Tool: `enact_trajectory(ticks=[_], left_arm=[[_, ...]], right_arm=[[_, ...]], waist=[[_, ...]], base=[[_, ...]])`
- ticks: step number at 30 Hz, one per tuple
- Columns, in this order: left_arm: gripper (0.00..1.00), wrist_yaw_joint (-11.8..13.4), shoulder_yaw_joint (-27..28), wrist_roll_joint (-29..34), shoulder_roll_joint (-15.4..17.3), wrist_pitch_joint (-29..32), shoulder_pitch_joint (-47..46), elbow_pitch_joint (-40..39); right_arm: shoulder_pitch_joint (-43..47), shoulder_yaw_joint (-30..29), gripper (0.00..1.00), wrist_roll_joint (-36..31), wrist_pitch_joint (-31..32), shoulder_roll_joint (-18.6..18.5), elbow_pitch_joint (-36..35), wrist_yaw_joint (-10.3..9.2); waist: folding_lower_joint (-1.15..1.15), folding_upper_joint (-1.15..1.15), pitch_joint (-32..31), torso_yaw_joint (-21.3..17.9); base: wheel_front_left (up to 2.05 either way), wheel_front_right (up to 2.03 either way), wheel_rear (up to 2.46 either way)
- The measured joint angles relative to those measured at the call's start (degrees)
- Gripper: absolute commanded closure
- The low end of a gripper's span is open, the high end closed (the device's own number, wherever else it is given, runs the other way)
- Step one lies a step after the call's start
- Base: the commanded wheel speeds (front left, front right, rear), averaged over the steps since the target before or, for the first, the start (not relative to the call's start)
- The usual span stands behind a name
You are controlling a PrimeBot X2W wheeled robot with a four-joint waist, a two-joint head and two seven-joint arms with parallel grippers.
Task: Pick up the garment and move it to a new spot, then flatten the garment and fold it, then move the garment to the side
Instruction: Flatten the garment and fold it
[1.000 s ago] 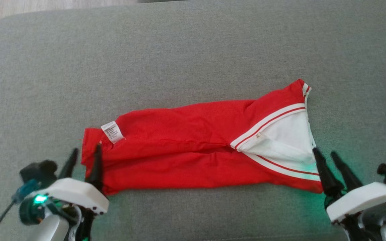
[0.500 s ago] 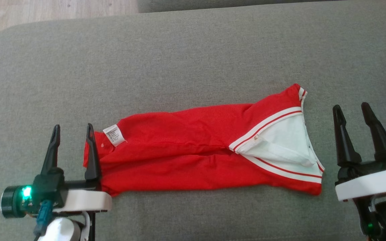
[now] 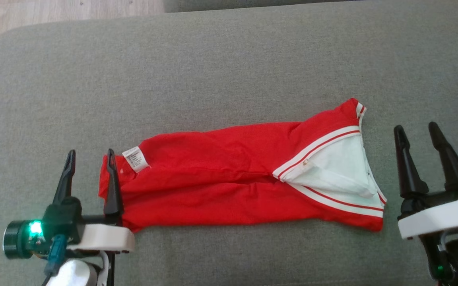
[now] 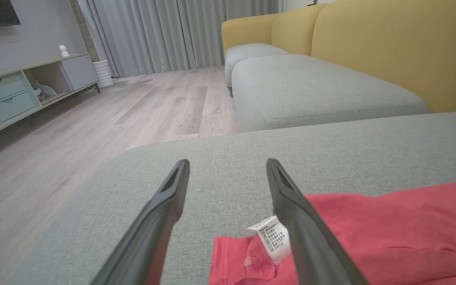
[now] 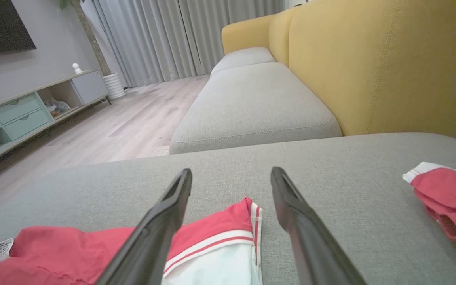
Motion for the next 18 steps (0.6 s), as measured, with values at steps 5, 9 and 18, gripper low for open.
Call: enact_trajectory(ticks=[5, 9, 18], left_arm=[[0.00, -0.2, -0.4, 0.0, 0.0, 0.3, -0.5, 0.0], [0.00, -1.0, -0.7, 0.0, -0.4, 0.0, -2.3, 0.5], [0.00, -2.0, -2.0, 0.0, -1.9, -1.6, -4.6, 2.1]], right_arm=[[0.0, 0.2, 0.00, 0.3, 2.3, -1.5, 6.6, 0.00], [-0.5, 1.8, 0.00, 2.3, 2.1, -3.8, 17.8, 0.00], [-11.5, 7.6, 0.00, 6.9, 0.9, -6.2, 33.7, 0.00]], waist=[[0.00, 0.00, 0.8, 0.6], [0.00, 0.00, 1.8, 1.7], [0.01, 0.00, 3.9, 4.5]], base=[[0.00, 0.00, 0.00], [0.00, 0.00, 0.00], [0.00, 0.00, 0.00]])
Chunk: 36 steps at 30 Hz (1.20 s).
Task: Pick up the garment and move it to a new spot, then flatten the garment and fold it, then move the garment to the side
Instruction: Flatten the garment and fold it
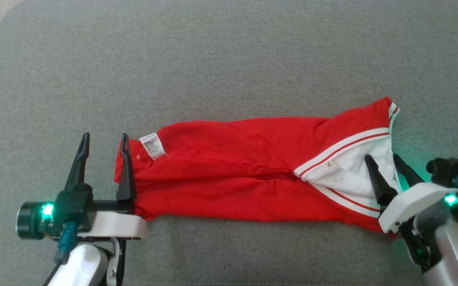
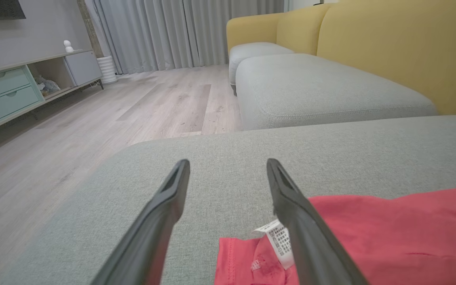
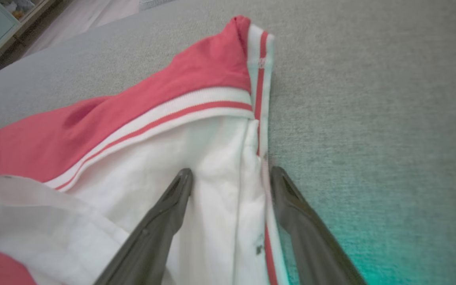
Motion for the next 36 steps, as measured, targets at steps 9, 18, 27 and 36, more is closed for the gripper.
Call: enact_trajectory(ticks=[9, 18, 27, 36], left_arm=[[0.00, -0.1, -0.1, -0.6, -1.1, -3.2, -0.1, 0.8], [0.00, -0.3, 0.2, -1.1, -1.1, -4.0, 0.2, 1.0], [0.00, 0.1, 0.7, -1.6, -1.0, -4.1, 1.6, 0.9], [0.00, 0.1, 0.9, -2.2, -0.9, -4.1, 1.7, 0.8]], right_arm=[[-0.2, 3.3, 1.00, 8.2, 3.7, -3.0, 0.5, 0.00], [3.8, 0.0, 1.00, 9.3, 1.2, -4.8, -6.5, 0.00], [9.8, -12.5, 1.00, 6.4, 5.0, -7.1, -12.9, 0.00], [6.4, -2.4, 1.00, 4.7, 20.3, -0.8, -31.0, 0.00]], waist=[[0.00, 0.00, -1.2, 1.1], [-0.01, 0.00, -2.2, 0.3], [-0.01, 0.00, -3.3, -1.0], [-0.01, 0.00, -3.7, -1.5]], base=[[0.00, 0.00, 0.00], [0.00, 0.00, 0.00], [0.00, 0.00, 0.00], [0.00, 0.00, 0.00]])
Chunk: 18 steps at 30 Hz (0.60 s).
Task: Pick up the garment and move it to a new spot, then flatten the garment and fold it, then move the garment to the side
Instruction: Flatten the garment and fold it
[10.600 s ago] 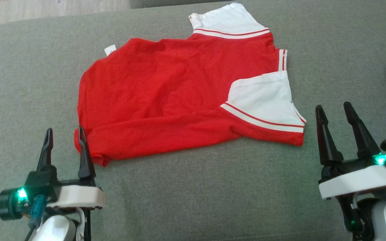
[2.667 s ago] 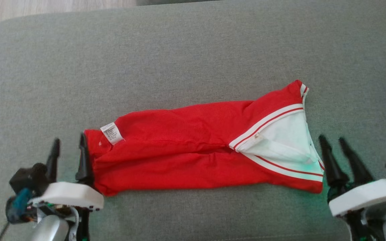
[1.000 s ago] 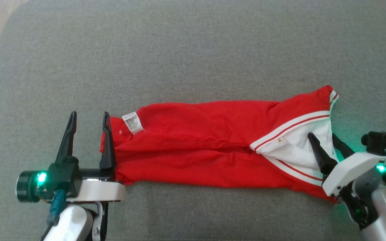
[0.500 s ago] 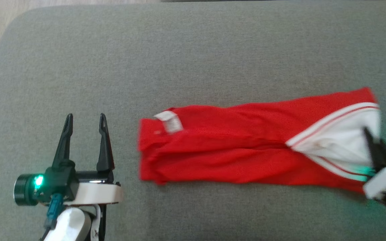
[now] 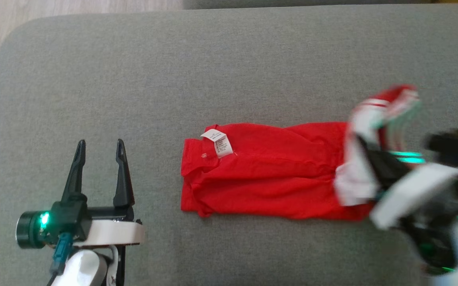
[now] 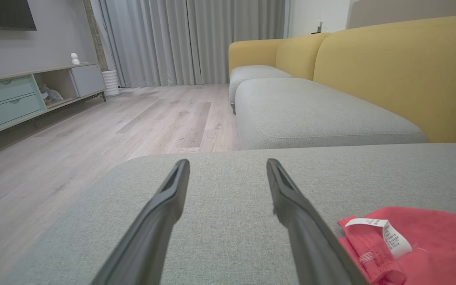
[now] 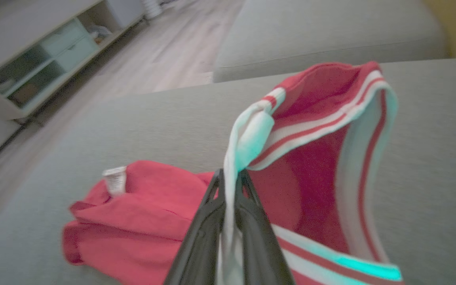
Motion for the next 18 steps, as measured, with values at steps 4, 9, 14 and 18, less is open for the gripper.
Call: enact_trajectory(ticks=[4, 9, 14, 18], left_arm=[[0.00, -0.2, -0.4, -0.1, -0.1, 0.0, -0.1, 0.0], [0.00, -1.2, -1.8, -0.4, -1.8, -0.1, -1.3, 1.0], [0.00, -2.2, -2.8, -0.4, -3.0, -0.6, -2.9, 2.9], [0.00, -2.2, -2.7, -0.4, -3.3, -1.1, -3.2, 4.0]], right_arm=[[-5.1, 8.4, 1.00, 2.6, 2.8, 6.3, 1.5, 0.00], [-11.5, 19.6, 1.00, 8.2, 0.1, 9.2, 12.4, 0.00], [-15.8, 24.7, 0.74, 13.4, -6.8, 9.2, 20.4, 0.00], [-19.0, 28.1, 0.00, 15.9, -12.5, 9.2, 23.4, 0.00]], waist=[[0.00, 0.00, 0.2, 1.0], [0.00, 0.00, 0.9, 4.2], [0.00, 0.00, 2.1, 7.2], [0.01, 0.00, 3.0, 8.0]], base=[[0.00, 0.00, 0.00], [0.00, 0.00, 0.00], [0.00, 0.00, 0.00], [0.00, 0.00, 0.00]])
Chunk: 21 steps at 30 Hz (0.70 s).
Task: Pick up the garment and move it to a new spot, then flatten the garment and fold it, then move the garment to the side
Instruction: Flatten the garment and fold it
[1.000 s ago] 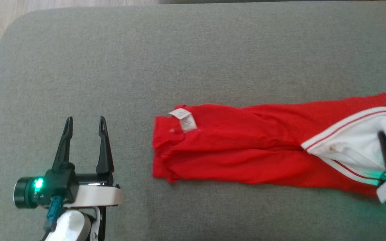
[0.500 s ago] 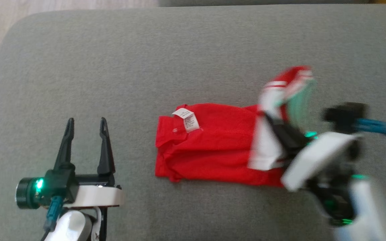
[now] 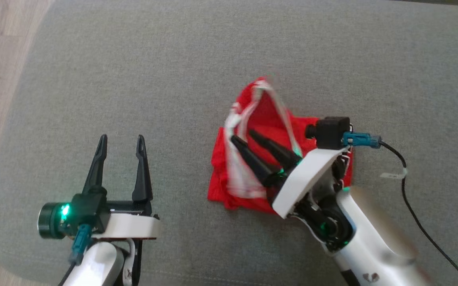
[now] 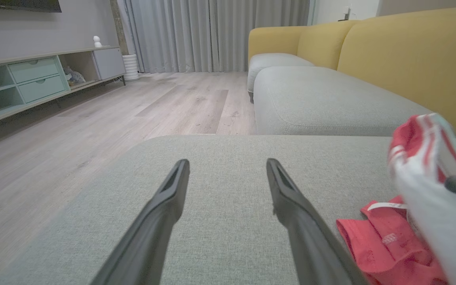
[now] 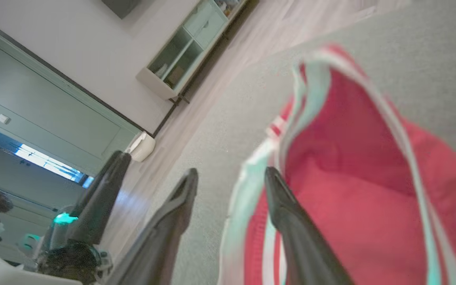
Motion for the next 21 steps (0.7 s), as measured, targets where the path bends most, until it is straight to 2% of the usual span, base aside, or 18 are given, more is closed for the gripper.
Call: enact_trajectory(ticks=[3, 6, 9, 12, 14, 18, 19, 21], left_arm=[[0.00, 0.0, 0.2, 0.0, 0.0, -0.4, 0.0, 0.4], [0.00, 0.0, 0.4, 0.0, 0.0, -0.5, 0.0, 0.4], [0.00, 0.0, 0.8, 0.0, 0.1, -0.5, 0.0, 0.5], [0.00, 0.1, 1.2, 0.0, 0.5, -0.7, 0.1, 0.5], [0.00, 0.1, 1.3, 0.0, 0.9, -0.7, 0.2, 0.5], [0.00, 0.6, 1.3, 0.0, 2.1, -0.3, 0.5, 0.2], [0.00, 0.6, 1.3, 0.0, 2.1, -0.3, 0.5, 0.2], [0.00, 1.2, 1.4, 0.0, 2.7, 0.2, 0.7, -0.3]], right_arm=[[-1.4, 2.3, 0.00, 0.3, -4.8, 0.0, -0.6, 0.00], [-2.3, 4.3, 0.00, 0.2, -11.3, -0.8, -4.8, 0.00], [-3.4, 3.0, 0.00, -3.9, -18.6, -4.4, -9.5, 0.00], [-3.3, -4.5, 0.00, -11.8, -22.3, -9.3, -10.8, 0.00], [-1.6, -10.7, 0.00, -16.1, -22.8, -11.3, -11.6, 0.00], [6.4, -20.8, 0.00, -21.3, -21.6, -11.6, -13.7, 0.00], [6.4, -20.8, 0.00, -21.3, -21.6, -11.6, -13.7, 0.00], [11.3, -25.1, 0.00, -23.0, -20.3, -11.6, -14.7, 0.00]], waist=[[-0.01, 0.00, 0.1, -0.7], [0.00, 0.00, 0.0, -1.6], [0.00, 0.00, -0.2, -2.7], [0.00, 0.00, -0.7, -3.8], [0.00, 0.00, -1.0, -4.6], [-0.01, 0.00, -1.7, -6.0], [-0.01, 0.00, -1.7, -6.0], [-0.01, 0.00, -2.2, -6.6]], base=[[0.00, 0.00, 0.00], [0.00, 0.00, 0.00], [0.00, 0.00, 0.00], [0.00, 0.00, 0.00], [0.00, 0.00, 0.00], [0.00, 0.00, 0.00], [0.00, 0.00, 0.00], [0.00, 0.00, 0.00]])
